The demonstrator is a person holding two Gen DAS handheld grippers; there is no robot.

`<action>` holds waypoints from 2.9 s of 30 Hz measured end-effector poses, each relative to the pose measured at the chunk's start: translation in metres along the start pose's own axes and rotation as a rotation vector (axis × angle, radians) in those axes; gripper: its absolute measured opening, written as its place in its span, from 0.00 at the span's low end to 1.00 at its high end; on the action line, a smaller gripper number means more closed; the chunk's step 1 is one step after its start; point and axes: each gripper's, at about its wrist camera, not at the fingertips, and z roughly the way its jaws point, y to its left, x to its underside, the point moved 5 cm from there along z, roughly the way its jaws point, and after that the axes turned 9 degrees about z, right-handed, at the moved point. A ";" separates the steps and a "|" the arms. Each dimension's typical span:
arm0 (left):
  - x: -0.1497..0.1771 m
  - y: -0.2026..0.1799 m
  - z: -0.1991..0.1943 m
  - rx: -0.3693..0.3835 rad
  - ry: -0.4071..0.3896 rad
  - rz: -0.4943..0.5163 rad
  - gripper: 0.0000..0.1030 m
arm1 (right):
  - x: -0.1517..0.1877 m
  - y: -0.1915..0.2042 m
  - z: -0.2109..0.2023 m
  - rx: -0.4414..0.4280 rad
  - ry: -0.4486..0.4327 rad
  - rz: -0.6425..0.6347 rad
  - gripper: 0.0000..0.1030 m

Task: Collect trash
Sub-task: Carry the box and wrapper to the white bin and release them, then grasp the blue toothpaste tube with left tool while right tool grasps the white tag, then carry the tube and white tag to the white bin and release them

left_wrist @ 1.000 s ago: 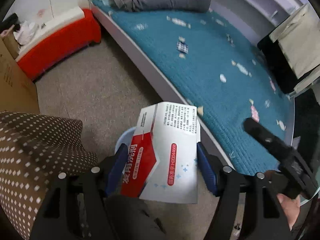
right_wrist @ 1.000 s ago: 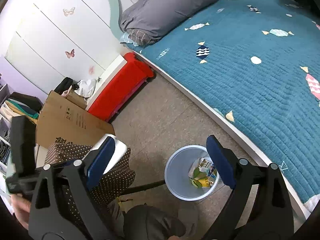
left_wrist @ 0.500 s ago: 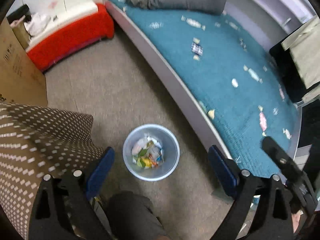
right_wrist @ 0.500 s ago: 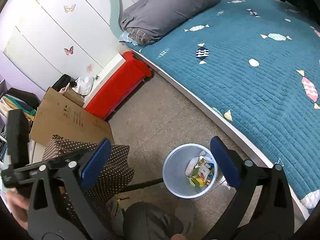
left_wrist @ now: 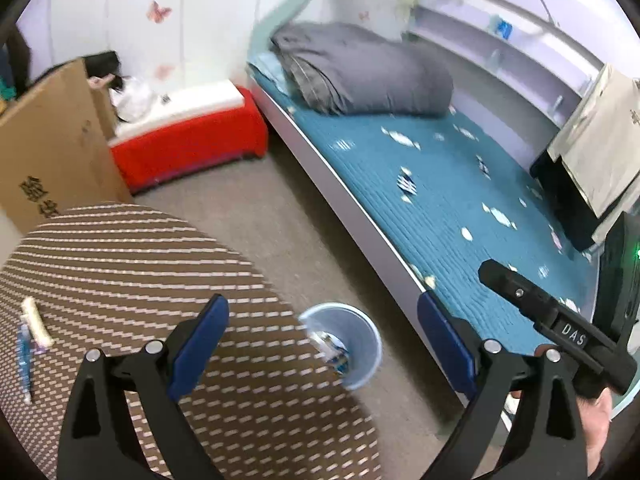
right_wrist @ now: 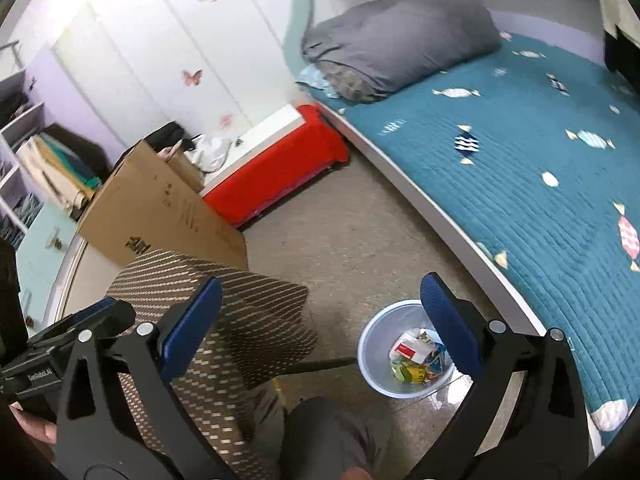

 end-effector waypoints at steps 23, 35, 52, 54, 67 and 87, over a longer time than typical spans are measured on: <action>0.126 0.214 -0.111 -0.355 -0.126 -0.203 0.90 | 0.091 0.195 0.047 -0.078 0.143 -0.349 0.94; 0.157 0.287 -0.077 -0.364 -0.029 -0.219 0.90 | 0.140 0.250 0.080 -0.095 0.215 -0.471 0.94; 0.206 0.299 -0.101 -0.326 -0.043 -0.370 0.12 | 0.212 0.332 0.161 -0.156 0.328 -0.717 0.73; 0.216 0.299 -0.108 -0.327 -0.050 -0.399 0.12 | 0.217 0.339 0.166 -0.162 0.330 -0.737 0.67; 0.232 0.294 -0.131 -0.338 -0.071 -0.452 0.12 | 0.211 0.322 0.132 -0.277 0.326 -0.724 0.18; 0.109 0.170 -0.117 -0.157 -0.187 -0.233 0.12 | 0.070 0.196 0.030 -0.263 0.104 -0.477 0.18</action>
